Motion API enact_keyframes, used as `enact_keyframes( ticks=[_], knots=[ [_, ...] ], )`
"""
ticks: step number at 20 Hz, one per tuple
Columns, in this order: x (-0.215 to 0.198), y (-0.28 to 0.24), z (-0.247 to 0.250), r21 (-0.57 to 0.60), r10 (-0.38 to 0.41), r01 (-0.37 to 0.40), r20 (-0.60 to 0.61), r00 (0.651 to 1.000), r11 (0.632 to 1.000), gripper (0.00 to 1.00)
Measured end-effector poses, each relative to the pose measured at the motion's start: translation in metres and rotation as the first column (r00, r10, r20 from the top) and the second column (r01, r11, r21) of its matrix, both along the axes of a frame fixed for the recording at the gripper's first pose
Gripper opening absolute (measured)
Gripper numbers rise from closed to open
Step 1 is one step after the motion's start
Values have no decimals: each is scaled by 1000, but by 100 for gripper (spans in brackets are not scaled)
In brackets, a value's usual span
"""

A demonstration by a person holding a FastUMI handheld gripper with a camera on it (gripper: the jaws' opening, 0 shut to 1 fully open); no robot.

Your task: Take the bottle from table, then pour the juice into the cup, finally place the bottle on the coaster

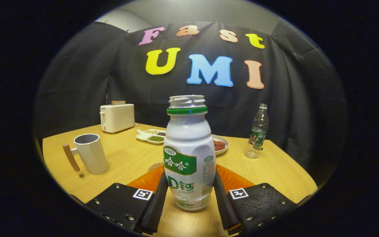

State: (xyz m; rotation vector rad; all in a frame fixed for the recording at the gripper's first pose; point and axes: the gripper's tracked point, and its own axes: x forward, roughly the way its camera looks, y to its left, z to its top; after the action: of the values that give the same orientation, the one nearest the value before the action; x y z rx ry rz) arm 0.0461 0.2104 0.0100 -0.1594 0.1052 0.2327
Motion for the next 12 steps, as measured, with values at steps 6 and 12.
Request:
enact_keyframes(
  ticks=[6, 12],
  knots=[
    [-6, 33, 41, -242, 33, 2, 141, 989, 970, 64],
    [-7, 82, 69, -431, 100, 11, 233, 967, 902, 64]
  ],
)
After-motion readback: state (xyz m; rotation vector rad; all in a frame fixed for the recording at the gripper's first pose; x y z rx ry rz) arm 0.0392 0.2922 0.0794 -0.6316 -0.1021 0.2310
